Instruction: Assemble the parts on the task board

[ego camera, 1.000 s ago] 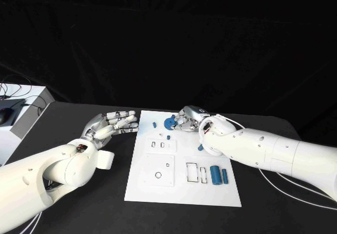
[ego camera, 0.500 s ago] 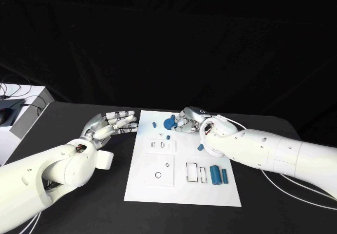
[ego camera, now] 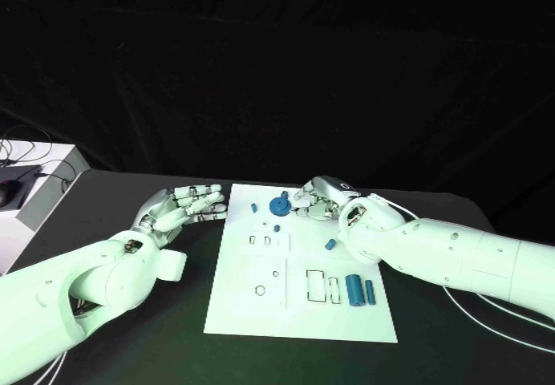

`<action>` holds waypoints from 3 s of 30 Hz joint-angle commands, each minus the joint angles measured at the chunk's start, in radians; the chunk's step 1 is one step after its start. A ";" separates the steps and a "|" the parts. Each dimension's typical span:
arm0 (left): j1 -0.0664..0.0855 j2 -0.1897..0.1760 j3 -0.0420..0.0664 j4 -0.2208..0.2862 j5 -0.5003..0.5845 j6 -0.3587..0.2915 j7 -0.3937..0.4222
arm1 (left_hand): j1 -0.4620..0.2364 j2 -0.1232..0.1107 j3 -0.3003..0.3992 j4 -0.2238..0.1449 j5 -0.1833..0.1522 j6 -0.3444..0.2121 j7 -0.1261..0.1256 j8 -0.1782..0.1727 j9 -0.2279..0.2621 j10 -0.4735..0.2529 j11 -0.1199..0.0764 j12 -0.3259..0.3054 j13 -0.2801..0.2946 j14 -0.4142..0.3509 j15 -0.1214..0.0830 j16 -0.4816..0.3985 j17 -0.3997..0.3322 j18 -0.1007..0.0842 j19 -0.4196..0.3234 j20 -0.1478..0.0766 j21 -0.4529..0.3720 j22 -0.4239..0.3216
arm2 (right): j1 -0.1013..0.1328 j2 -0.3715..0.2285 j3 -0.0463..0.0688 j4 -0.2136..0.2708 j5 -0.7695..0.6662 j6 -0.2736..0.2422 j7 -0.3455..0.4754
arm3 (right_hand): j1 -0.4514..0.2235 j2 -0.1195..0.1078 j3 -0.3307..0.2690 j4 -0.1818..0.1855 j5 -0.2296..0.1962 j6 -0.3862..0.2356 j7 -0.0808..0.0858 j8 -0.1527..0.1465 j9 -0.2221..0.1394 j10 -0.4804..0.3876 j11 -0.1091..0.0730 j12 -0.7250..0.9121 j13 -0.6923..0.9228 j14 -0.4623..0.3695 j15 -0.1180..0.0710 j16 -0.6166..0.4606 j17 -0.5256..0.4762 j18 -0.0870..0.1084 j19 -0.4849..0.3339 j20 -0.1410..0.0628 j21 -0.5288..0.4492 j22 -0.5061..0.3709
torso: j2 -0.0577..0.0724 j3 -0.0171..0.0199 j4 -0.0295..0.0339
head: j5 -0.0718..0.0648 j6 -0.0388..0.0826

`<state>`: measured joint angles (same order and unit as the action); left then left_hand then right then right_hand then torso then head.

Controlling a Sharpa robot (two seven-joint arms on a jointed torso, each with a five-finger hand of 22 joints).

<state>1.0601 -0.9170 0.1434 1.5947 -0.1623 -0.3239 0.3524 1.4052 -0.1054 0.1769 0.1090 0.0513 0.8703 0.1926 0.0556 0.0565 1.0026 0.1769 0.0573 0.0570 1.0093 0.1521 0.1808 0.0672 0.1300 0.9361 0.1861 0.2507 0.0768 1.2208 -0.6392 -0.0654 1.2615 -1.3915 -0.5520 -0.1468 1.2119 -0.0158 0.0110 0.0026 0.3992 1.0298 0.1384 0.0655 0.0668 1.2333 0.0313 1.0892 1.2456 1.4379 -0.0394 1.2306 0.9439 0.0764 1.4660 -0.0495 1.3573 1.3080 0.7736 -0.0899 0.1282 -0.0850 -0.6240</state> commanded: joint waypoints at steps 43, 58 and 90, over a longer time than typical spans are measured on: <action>-0.031 -0.009 0.002 -0.006 0.001 0.020 0.048 | 0.000 0.019 -0.008 -0.025 0.001 0.025 0.002 0.002 0.001 0.011 -0.005 0.003 0.002 0.010 -0.007 -0.003 -0.001 -0.013 0.002 -0.007 0.010 0.000 | -0.039 -0.225 0.010 -0.196 0.289 0.143 0.421 | 0.195 -0.074 -0.004 -0.091 -0.094 -0.050 0.025 -0.001 0.000 -0.064 0.015 -0.057 -0.079 0.002 0.006 -0.054 0.055 -0.014 0.078 0.000 -0.042 0.195 | 0.005 0.0397 -0.0264 | -0.035 0.008; -0.033 -0.010 0.002 -0.007 0.000 0.020 0.040 | 0.001 0.018 -0.007 -0.025 0.001 0.020 0.002 0.002 0.001 0.008 -0.005 0.003 0.002 0.008 -0.006 -0.004 -0.001 -0.013 0.000 -0.006 0.009 -0.001 | -0.046 -0.197 0.011 -0.208 0.339 0.099 0.385 | 0.154 -0.034 0.013 -0.096 -0.072 0.000 0.013 -0.001 -0.001 -0.036 0.006 -0.029 -0.053 0.005 0.000 -0.040 0.071 -0.014 0.080 -0.002 -0.022 0.199 | 0.005 0.0390 -0.0270 | -0.034 -0.002; -0.033 -0.009 0.003 -0.011 -0.002 0.025 0.033 | 0.001 0.017 -0.006 -0.024 0.001 0.017 0.002 0.002 0.001 0.006 -0.004 0.003 0.002 0.004 -0.005 -0.004 -0.001 -0.013 -0.002 -0.005 0.008 -0.001 | -0.048 -0.170 0.011 -0.214 0.327 0.145 0.373 | 0.144 -0.030 0.010 -0.103 -0.077 0.016 0.007 0.000 -0.001 -0.025 0.002 -0.022 -0.040 0.006 -0.003 -0.034 0.075 -0.016 0.081 -0.004 -0.015 0.201 | 0.004 0.0372 -0.0277 | -0.026 -0.011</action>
<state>1.0274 -0.9274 0.1458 1.5831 -0.1618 -0.3177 0.3808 1.4067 -0.0960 0.1726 0.0883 0.0513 0.8971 0.1945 0.0556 0.0565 1.0115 0.1680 0.0572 0.0576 1.0185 0.1429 0.1808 0.0672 0.1300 0.9398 0.1825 0.2547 0.0768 1.1740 -0.8106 -0.0549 1.0463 -1.0566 -0.4257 0.2253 1.3615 -0.0482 0.0252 -0.0981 0.3255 1.0392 0.1472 0.0654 0.0670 1.2042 0.0341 1.0635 1.2036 1.4416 -0.0396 1.1918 1.0180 0.0764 1.4660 -0.0495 1.3387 1.3076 0.7775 -0.0523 0.1004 -0.1107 -0.6314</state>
